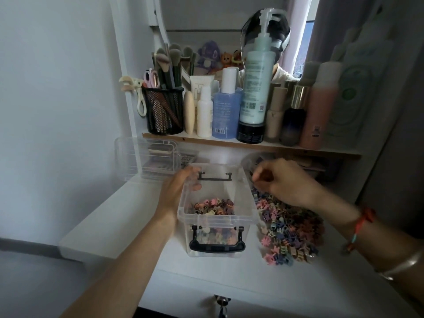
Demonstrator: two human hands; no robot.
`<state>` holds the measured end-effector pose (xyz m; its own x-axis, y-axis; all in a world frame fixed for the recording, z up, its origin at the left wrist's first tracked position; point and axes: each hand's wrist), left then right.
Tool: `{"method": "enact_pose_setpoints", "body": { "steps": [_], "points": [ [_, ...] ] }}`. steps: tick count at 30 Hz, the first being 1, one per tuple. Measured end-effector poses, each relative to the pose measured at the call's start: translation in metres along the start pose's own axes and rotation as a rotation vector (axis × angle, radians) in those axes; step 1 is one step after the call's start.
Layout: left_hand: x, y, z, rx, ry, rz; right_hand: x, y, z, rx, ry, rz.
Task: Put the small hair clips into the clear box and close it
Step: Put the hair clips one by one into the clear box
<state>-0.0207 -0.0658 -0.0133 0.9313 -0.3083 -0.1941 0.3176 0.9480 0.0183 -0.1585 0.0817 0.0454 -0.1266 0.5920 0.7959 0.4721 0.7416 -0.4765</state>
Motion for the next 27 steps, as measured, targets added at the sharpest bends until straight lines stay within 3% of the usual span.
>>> {"method": "enact_pose_setpoints", "body": {
  "steps": [5,11,13,15,17,19,21,23,27],
  "points": [
    [0.003,-0.001,-0.004,-0.024,0.014,-0.002,-0.013,0.009,0.006,0.025,0.194,-0.25],
    [0.004,-0.002,-0.006,0.003,0.044,-0.01,-0.02,0.005,0.009,0.008,0.214,-0.233],
    [0.004,-0.003,-0.006,0.009,0.047,-0.019,-0.013,-0.002,0.006,-0.068,0.059,-0.079],
    [0.005,-0.003,-0.008,-0.005,0.044,-0.017,-0.002,-0.009,-0.002,-0.156,-0.302,0.07],
    [0.005,-0.002,-0.009,-0.013,0.05,-0.019,0.008,-0.014,-0.011,-0.156,-0.591,0.076],
    [0.005,-0.002,-0.009,-0.011,0.054,-0.023,0.01,-0.015,-0.015,-0.129,-0.639,0.028],
    [0.005,-0.003,-0.009,-0.006,0.059,-0.023,0.006,-0.016,-0.011,-0.119,-0.525,0.049],
    [0.005,-0.004,-0.009,-0.009,0.057,-0.022,-0.001,-0.012,-0.002,-0.096,-0.232,0.028],
    [0.005,-0.004,-0.009,-0.023,0.068,-0.013,-0.021,0.001,0.012,-0.041,0.238,-0.19]
  ]
}}
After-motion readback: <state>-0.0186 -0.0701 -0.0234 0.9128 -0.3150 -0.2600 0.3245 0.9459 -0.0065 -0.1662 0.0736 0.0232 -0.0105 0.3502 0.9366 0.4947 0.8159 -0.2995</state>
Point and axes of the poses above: each hand's wrist, its own y-axis away from the middle knuckle, its own x-axis out of the back of the hand, z = x × y, and after that the axes turned 14 degrees about z, right-handed
